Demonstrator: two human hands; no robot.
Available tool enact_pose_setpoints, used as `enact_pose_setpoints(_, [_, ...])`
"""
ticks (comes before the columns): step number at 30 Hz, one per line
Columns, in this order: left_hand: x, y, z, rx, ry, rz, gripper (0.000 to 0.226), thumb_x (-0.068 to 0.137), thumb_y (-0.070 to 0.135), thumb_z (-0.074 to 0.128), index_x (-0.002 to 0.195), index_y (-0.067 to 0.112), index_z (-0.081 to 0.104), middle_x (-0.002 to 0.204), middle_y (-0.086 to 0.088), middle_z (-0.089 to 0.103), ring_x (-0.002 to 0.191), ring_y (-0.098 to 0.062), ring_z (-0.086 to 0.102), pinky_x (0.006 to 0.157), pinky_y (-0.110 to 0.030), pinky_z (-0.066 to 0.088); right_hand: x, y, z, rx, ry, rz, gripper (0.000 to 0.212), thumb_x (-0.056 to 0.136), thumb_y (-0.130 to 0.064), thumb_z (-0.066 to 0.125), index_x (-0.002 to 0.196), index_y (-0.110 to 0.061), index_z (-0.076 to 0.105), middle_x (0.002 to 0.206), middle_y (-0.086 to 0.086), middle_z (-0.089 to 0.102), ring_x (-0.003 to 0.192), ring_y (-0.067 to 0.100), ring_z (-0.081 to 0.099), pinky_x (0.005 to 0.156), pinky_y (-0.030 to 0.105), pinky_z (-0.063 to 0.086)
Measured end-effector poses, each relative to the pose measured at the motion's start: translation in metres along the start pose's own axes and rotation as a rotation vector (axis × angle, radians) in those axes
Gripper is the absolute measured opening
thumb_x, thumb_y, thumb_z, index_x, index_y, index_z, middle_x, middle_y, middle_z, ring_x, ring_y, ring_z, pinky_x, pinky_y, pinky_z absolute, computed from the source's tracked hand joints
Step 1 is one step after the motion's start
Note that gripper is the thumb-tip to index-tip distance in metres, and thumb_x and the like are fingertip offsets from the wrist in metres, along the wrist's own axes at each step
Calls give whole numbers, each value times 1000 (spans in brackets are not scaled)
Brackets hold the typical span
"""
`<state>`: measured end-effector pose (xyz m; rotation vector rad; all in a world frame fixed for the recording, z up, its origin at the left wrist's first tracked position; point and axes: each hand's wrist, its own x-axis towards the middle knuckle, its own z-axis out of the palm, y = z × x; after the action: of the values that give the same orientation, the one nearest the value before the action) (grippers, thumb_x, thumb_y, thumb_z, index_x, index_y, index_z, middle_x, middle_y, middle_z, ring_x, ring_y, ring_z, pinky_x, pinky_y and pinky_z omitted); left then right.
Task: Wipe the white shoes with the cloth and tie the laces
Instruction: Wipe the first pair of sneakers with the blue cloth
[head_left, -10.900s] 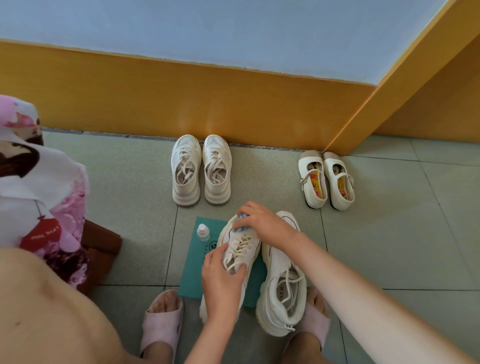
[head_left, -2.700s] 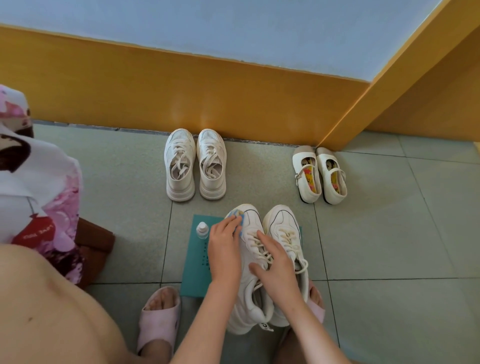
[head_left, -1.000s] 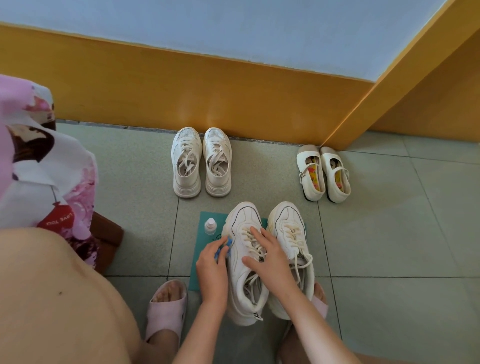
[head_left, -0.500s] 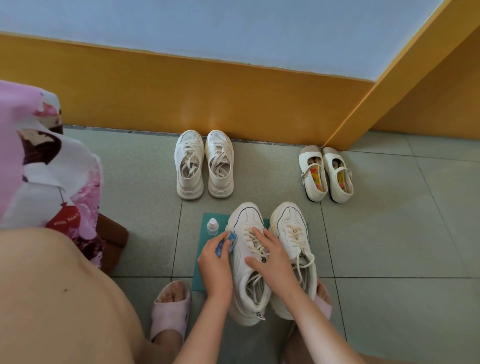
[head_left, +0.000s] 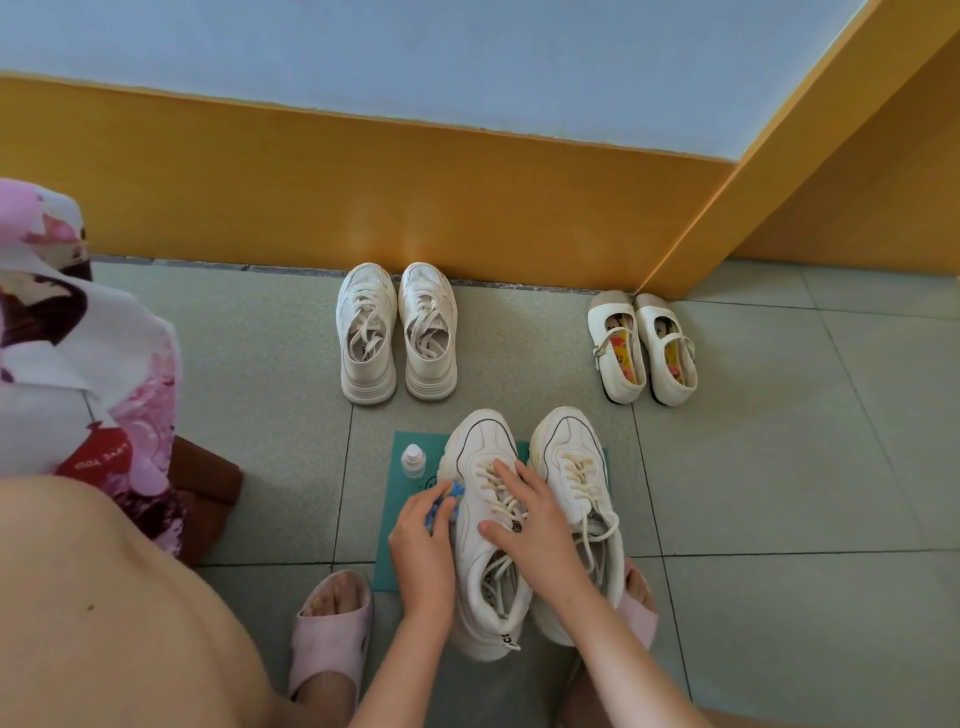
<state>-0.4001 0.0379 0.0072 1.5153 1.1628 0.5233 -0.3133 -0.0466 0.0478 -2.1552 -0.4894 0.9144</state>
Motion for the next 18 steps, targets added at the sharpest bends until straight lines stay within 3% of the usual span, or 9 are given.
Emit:
enact_pose_setpoints(3, [-10,-3,-3,3,-10,-4,20,87,7,61,103,15,68,97,8,65,91,6,57,78,-3,40,0,0,0,0,1,-3,71,82,-13,71,142,-33,38,154,-7,23,141,8,21,114,24,21])
enact_pose_setpoints(8, [-20,-5,-9,-26,-32,-75,19,88,6,60,101,17,68,97,6,65,90,2,58,84,-19,45,0,-1,0,-30,-1,-10,71,83,-16,70,143,-33,37,154,-6,23,141,9,22,114,25,20])
enact_pose_setpoints(12, [-23,1,-12,-57,-17,-111,19,87,6,61,104,12,68,95,9,63,89,1,57,78,-9,41,-1,0,-1,-34,-8,-12,70,84,-17,69,143,-34,36,155,-7,21,142,9,21,115,26,20])
enact_pose_setpoints(15, [-5,15,-7,-88,-2,-69,19,88,10,61,104,15,69,98,8,64,93,-5,59,83,-18,44,-1,0,0,-27,-4,-30,70,83,-16,70,142,-33,37,154,-5,22,142,9,20,112,22,18])
enact_pose_setpoints(18, [6,22,-1,-15,-57,2,19,89,11,60,105,18,68,99,10,63,94,-2,58,81,-10,40,-2,0,0,-21,-1,-37,68,83,-16,69,142,-30,38,154,-4,23,142,8,20,111,18,17])
